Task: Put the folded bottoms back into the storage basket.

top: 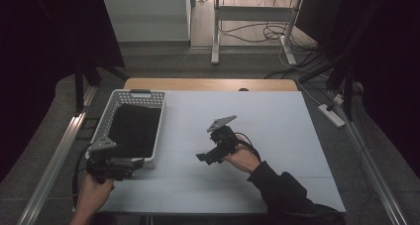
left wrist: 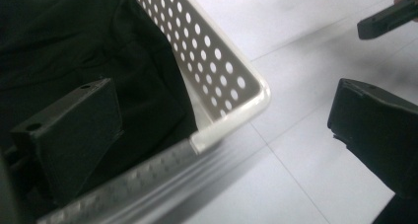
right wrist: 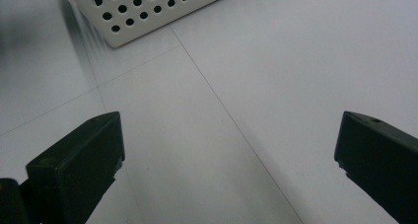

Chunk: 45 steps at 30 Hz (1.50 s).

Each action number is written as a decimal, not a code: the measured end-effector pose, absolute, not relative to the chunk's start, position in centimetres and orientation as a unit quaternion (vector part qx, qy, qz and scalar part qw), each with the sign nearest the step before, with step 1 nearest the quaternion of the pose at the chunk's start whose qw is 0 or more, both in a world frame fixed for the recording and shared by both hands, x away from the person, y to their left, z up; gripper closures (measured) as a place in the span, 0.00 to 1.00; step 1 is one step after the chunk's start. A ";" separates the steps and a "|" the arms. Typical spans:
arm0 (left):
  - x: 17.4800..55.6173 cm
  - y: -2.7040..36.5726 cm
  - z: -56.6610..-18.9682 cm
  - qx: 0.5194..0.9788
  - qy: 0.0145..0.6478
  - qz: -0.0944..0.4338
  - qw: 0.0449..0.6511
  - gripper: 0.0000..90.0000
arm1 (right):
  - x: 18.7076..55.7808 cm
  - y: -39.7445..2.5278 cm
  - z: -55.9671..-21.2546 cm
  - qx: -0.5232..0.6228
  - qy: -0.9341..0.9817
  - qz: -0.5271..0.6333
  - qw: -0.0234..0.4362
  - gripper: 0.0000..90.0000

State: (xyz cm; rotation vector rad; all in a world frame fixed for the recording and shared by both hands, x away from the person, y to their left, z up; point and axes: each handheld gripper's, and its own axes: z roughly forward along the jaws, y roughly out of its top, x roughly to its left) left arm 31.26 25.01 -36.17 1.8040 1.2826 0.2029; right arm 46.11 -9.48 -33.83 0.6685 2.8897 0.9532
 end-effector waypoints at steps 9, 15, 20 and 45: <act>29.2 25.1 -36.8 0.726 0.522 0.080 0.440 0.00 | 45.9 -10.9 -33.5 0.226 0.923 0.312 0.010 0.00; 28.2 25.1 -37.3 0.725 0.525 0.084 0.437 0.00 | 45.5 -11.8 -33.5 0.229 0.923 0.309 0.015 0.00; 27.6 25.3 -37.7 0.722 0.529 0.078 0.440 0.00 | 45.1 -12.5 -33.3 0.224 0.922 0.316 0.025 0.00; 26.8 25.9 -39.4 0.716 0.538 0.069 0.440 0.00 | 43.5 -15.3 -32.3 0.235 0.916 0.322 0.041 0.00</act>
